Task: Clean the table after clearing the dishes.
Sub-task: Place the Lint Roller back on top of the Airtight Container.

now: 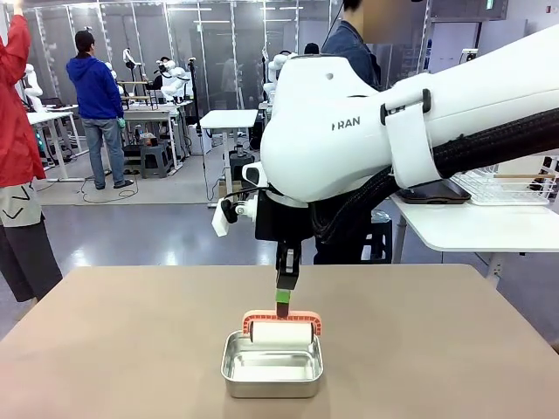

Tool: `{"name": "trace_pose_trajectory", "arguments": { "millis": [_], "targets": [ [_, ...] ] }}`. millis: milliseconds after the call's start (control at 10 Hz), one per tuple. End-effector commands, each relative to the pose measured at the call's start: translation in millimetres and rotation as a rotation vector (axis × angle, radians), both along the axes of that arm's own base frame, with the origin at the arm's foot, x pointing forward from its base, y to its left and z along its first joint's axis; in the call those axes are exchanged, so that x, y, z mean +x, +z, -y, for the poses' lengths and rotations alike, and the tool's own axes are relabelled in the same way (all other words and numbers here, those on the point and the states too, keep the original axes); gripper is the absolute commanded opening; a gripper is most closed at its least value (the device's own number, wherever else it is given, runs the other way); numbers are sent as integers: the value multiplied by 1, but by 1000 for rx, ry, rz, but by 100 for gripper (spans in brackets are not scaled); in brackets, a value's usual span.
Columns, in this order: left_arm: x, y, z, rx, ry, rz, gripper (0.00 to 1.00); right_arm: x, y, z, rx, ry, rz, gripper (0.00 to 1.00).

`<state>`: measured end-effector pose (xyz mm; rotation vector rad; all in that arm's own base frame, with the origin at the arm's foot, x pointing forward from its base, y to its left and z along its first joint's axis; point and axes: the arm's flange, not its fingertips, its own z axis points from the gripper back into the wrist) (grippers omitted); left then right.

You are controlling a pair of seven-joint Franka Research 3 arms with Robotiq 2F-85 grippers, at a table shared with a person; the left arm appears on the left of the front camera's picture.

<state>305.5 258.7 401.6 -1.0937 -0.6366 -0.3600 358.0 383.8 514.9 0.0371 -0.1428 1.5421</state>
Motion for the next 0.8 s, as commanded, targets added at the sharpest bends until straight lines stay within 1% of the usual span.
{"name": "trace_pose_trajectory", "arguments": {
  "millis": [0,100,200,300,400,500,600,700],
  "targets": [
    [-5,3,1,2,-5,-2,100,-8,2,2,6,-2,-10,21],
    [-5,3,1,2,-5,-2,100,-8,2,2,6,-2,-10,21],
    [-5,3,1,2,-5,-2,100,-1,1,0,-1,1,-1,21],
    [-5,3,1,2,-5,-2,100,14,-17,0,-36,74,-74,21],
    [-5,3,1,2,-5,-2,100,29,-23,-7,-74,95,-95,21],
    [-5,3,1,2,-5,-2,100,44,-21,-13,-71,116,-122,21],
    [-5,3,1,2,-5,-2,100,56,-26,-14,-88,109,-142,21],
    [-5,3,1,2,-5,-2,100,66,-29,-12,-45,113,-160,21]
  ]
}}
